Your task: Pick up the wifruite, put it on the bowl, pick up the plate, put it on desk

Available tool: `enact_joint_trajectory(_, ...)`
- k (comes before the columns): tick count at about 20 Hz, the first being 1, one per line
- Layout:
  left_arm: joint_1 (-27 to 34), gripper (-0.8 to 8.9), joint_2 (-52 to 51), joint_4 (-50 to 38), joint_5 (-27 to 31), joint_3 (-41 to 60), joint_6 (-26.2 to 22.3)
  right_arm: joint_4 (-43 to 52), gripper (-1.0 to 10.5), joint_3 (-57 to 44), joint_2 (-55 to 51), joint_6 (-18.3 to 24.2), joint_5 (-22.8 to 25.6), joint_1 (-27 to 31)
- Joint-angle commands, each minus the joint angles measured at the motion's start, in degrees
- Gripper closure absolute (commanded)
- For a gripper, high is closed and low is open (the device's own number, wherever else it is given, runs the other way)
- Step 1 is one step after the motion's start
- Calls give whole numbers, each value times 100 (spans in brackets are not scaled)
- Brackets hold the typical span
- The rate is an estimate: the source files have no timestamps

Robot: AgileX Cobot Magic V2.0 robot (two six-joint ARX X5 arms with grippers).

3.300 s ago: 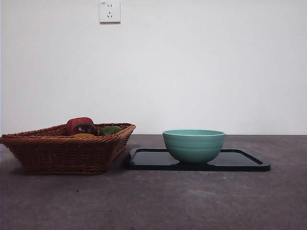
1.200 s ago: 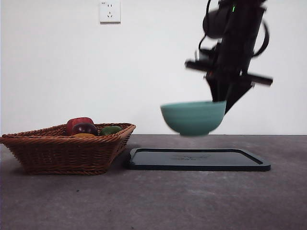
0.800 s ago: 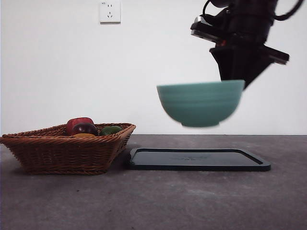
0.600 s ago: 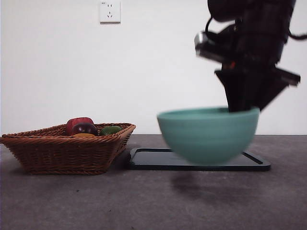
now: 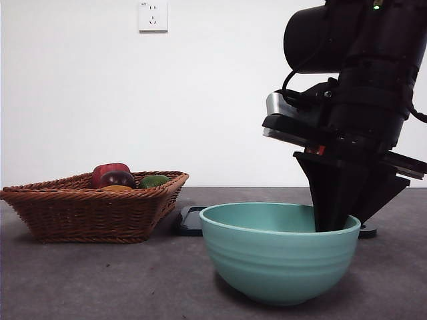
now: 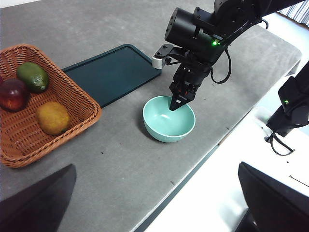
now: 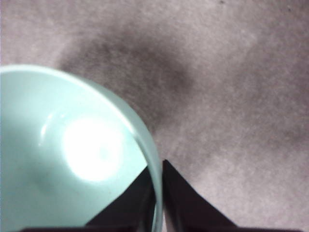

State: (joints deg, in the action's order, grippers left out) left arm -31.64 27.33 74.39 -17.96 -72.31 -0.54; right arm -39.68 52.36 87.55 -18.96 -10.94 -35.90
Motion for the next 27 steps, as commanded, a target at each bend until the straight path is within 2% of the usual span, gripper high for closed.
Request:
enact_joint_trajectory(1,-37,149,24,-66,-17,-70,-4,76,942,9,85,-103,46,-35)
enact_joint_trajectory(2,-37,149,24,-66,-17,-70,-4,92,931,11,81,-105,48,-35)
enact_joint_trajectory(3,-37,149,24,-63,-17,-70,-4,94,867,15,77,-105,48,-35)
enact_joint_trajectory(5,-37,149,24,-66,-17,-70,-4,74,636,28,13,-103,55,-28)
enact_joint_trajectory(7,-37,149,24,-66,-17,-70,-4,7,502,92,-131,-101,55,-17)
enact_joint_trajectory(10,-37,149,24,-66,-17,-70,-7,-356,477,326,-577,-52,203,4)
enact_joint_trajectory(14,-37,149,24,-66,-17,-70,-7,-1211,317,774,-1663,-2,546,4)
enact_joint_trajectory(19,-37,149,24,-66,-17,-70,-7,-2096,317,1215,-3364,7,505,-2)
enact_joint_trajectory(22,-37,149,24,-70,-17,-70,-11,-2457,317,1226,-4376,195,503,-2)
enact_joint_trajectory(27,-37,149,24,-72,-17,-70,-4,-2656,317,1226,-5777,203,494,-2)
